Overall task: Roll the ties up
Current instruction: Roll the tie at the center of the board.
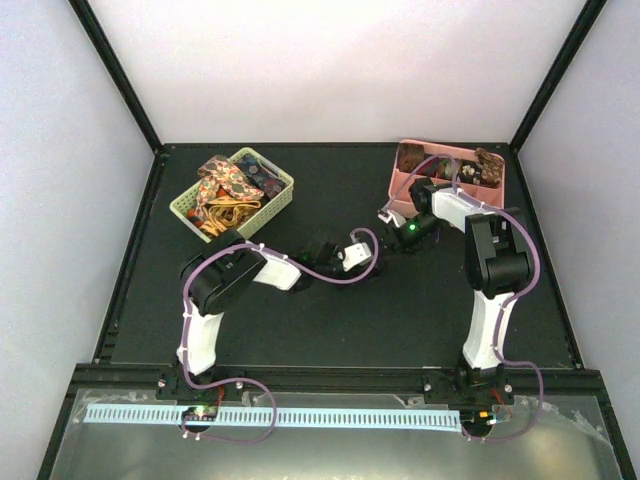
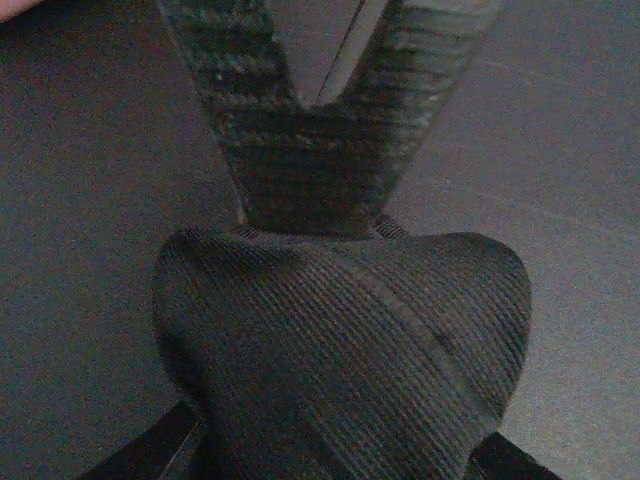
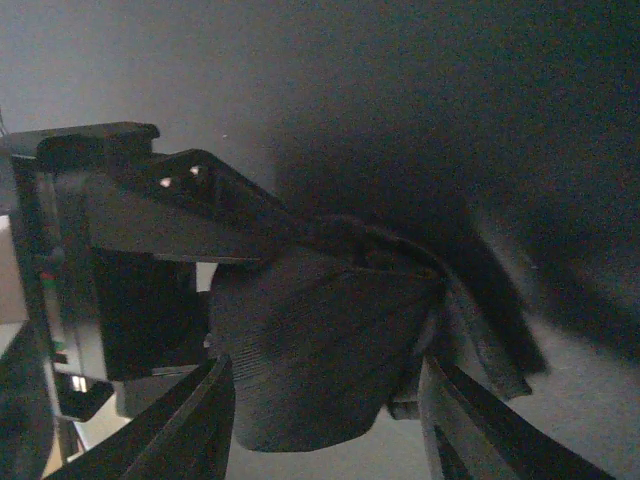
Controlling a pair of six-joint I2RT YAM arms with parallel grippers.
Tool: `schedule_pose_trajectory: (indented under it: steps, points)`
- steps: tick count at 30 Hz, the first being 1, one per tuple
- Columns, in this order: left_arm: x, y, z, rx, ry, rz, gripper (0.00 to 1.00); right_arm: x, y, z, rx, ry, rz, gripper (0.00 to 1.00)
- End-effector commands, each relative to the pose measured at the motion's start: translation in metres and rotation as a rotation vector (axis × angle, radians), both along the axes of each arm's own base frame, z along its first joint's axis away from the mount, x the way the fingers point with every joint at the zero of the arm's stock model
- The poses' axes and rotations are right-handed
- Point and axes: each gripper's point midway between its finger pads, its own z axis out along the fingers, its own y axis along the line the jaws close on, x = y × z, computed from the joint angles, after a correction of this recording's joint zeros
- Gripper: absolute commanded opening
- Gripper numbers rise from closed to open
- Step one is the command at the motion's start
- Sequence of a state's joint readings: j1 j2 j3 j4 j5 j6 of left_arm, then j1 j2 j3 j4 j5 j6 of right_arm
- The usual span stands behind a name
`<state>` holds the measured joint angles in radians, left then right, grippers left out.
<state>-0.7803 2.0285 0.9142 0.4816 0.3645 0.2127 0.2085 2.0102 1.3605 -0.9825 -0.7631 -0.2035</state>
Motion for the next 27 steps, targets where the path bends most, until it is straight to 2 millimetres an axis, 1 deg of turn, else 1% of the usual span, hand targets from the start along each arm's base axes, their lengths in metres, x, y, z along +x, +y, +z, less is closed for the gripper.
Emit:
schedule_pose_trajectory:
  steps: [1, 2, 4, 6, 10, 12, 13, 17, 18, 19, 24, 27]
  points:
    - [-0.022, 0.030, -0.052, 0.199, 0.139, 0.016, 0.33, -0.009, 0.010, 0.019, 0.050, -0.004, 0.018, 0.57]
    - [-0.022, 0.029, -0.052, 0.201, 0.141, 0.016, 0.33, -0.009, 0.010, 0.020, 0.052, -0.006, 0.020, 0.61]
    - [-0.021, 0.029, -0.052, 0.200, 0.141, 0.016, 0.33, -0.010, 0.013, 0.021, 0.051, -0.014, 0.027, 0.62]
    - [-0.021, 0.028, -0.051, 0.201, 0.140, 0.015, 0.33, -0.010, 0.015, 0.017, 0.027, -0.030, 0.041, 0.56]
    - [-0.020, 0.028, -0.050, 0.199, 0.138, 0.017, 0.35, -0.007, 0.010, -0.001, -0.042, -0.034, 0.049, 0.43]
    - [-0.020, 0.028, -0.048, 0.193, 0.134, 0.017, 0.36, -0.007, 0.006, -0.010, -0.068, -0.035, 0.058, 0.39]
    - [-0.020, 0.028, -0.049, 0.193, 0.134, 0.018, 0.36, -0.006, 0.005, -0.013, -0.079, -0.039, 0.061, 0.35]
    - [-0.021, 0.027, -0.050, 0.193, 0.139, 0.014, 0.36, -0.006, 0.000, -0.020, -0.101, -0.050, 0.069, 0.09]
    - [-0.021, 0.027, -0.051, 0.194, 0.141, 0.014, 0.36, -0.005, -0.001, -0.021, -0.104, -0.054, 0.070, 0.04]
    - [-0.021, 0.028, -0.051, 0.194, 0.140, 0.014, 0.37, -0.005, -0.001, -0.022, -0.110, -0.055, 0.070, 0.02]
    - [-0.020, 0.027, -0.048, 0.189, 0.132, 0.016, 0.37, -0.001, -0.008, -0.031, -0.141, -0.062, 0.064, 0.02]
    - [-0.018, 0.026, -0.049, 0.195, 0.133, 0.021, 0.36, -0.002, -0.007, -0.028, -0.115, -0.041, 0.056, 0.28]
